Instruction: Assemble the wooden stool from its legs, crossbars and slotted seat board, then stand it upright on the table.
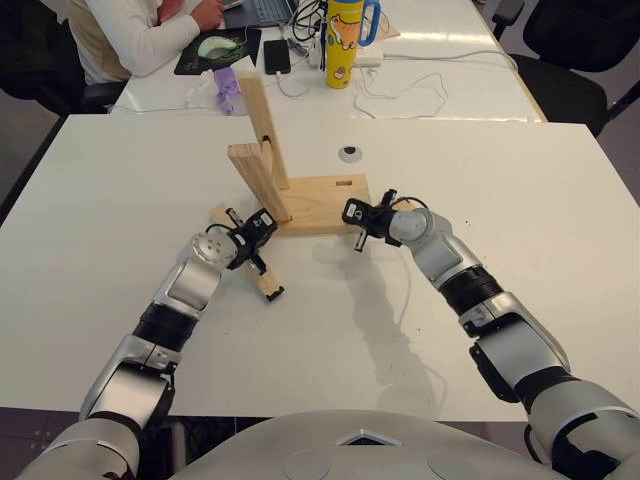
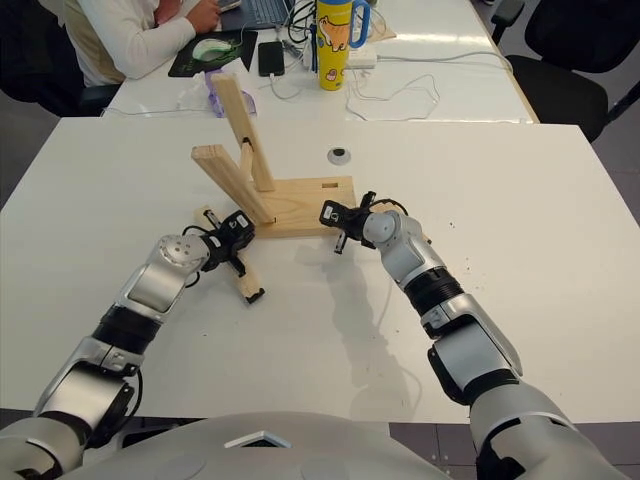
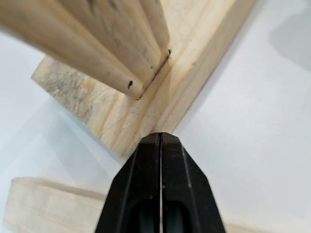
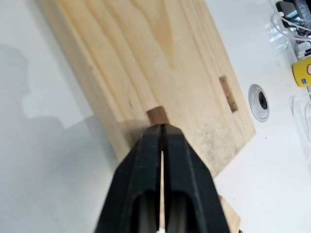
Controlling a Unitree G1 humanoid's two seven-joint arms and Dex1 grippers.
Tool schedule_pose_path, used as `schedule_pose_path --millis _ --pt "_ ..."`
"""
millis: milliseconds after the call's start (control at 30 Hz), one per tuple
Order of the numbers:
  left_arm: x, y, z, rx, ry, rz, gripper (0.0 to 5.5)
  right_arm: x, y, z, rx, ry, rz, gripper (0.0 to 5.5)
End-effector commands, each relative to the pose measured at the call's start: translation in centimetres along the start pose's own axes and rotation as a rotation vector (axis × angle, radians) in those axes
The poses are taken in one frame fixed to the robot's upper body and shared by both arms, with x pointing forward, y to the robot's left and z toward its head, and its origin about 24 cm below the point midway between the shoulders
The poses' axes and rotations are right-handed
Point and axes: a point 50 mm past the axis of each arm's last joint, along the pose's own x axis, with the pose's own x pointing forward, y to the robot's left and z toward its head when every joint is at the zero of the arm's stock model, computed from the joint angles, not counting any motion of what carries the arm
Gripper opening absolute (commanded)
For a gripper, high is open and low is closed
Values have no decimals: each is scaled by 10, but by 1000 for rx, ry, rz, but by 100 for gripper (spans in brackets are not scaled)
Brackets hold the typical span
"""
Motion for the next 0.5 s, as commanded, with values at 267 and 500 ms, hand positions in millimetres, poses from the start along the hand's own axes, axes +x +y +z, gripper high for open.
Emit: schedule_pose_path --millis 267,500 --pt "26 38 22 -59 -64 219 0 -18 39 18 205 -183 368 2" --pt "33 33 24 -75 -84 213 0 -27 39 37 370 -326 411 2"
